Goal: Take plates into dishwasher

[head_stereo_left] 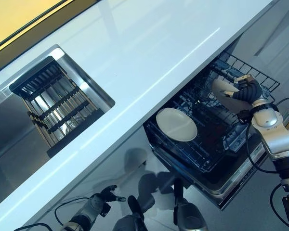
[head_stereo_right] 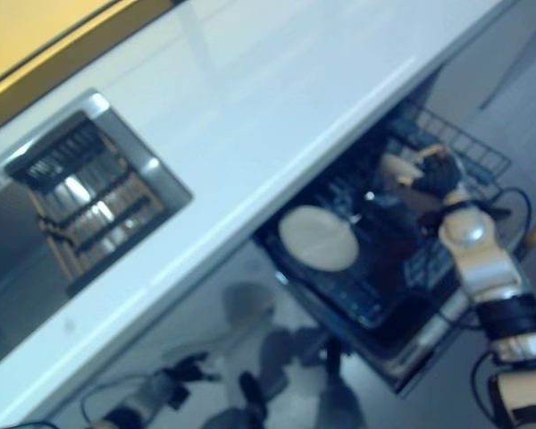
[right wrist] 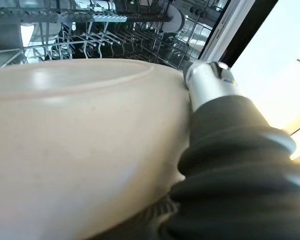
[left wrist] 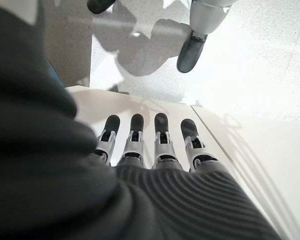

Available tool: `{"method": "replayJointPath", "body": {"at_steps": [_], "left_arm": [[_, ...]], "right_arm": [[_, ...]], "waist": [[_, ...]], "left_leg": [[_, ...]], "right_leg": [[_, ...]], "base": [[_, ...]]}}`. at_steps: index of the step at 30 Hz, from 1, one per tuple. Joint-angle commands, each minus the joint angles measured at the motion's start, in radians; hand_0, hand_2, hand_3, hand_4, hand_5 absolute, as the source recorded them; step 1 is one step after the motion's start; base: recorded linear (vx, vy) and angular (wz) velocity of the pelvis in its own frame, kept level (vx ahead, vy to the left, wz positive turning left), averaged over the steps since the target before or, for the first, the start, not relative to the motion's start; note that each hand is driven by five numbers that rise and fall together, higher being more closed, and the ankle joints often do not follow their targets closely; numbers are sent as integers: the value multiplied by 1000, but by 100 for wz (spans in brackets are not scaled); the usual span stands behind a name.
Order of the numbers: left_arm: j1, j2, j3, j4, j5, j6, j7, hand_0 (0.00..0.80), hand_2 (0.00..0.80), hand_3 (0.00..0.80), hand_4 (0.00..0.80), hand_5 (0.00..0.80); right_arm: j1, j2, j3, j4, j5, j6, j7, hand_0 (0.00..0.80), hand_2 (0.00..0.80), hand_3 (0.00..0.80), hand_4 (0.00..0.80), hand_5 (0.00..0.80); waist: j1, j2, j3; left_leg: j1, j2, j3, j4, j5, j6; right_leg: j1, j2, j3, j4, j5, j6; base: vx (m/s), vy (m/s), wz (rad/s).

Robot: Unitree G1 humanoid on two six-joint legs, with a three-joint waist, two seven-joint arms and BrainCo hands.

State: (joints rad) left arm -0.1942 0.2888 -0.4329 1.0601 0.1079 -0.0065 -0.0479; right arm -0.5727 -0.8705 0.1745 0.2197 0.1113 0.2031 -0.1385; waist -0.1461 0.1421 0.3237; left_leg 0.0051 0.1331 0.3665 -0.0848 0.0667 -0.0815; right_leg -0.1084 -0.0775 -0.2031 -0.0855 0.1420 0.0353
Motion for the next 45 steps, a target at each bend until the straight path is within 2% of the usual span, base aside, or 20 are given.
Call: {"method": "replayJointPath", "body": {"at_steps": [1,16,30,45], "left_arm": [[-24,57,-41,-2,69,3,-6,0,0,0,0,0],[-41,57,-58,-12,53,5,-9,0,0,0,0,0],[-47,59,-74,-44,38,6,-13,0,0,0,0,0],[-50,65,-82,-70,9,1,-9,0,0,0,0,0]], "right_arm": [[-148,26,16,30,-11,-19,-14,800,800,800,800,800],[-210,27,63,120,-25,1,-6,800,800,800,800,800],[-272,29,116,253,-48,-3,-11,800,800,800,800,800],[-317,15,141,364,-52,24,-28,800,800,800,800,800]], "waist": [[15,-69,12],[32,-53,33],[49,-25,57],[57,6,78]], "left_leg": [[-47,-40,-28,-2,-63,39],[-58,-43,-44,-2,-57,38],[-73,-46,-59,-2,-50,37],[-91,-52,-74,-2,-43,37]], "right_leg": [[5,10,-27,104,-216,-22],[-15,5,-40,131,-229,-27],[-39,0,-49,149,-236,-32],[-69,-6,-52,180,-250,-37]], "base": [[0,0,0],[10,-9,3],[5,-5,2],[0,0,0]]}}
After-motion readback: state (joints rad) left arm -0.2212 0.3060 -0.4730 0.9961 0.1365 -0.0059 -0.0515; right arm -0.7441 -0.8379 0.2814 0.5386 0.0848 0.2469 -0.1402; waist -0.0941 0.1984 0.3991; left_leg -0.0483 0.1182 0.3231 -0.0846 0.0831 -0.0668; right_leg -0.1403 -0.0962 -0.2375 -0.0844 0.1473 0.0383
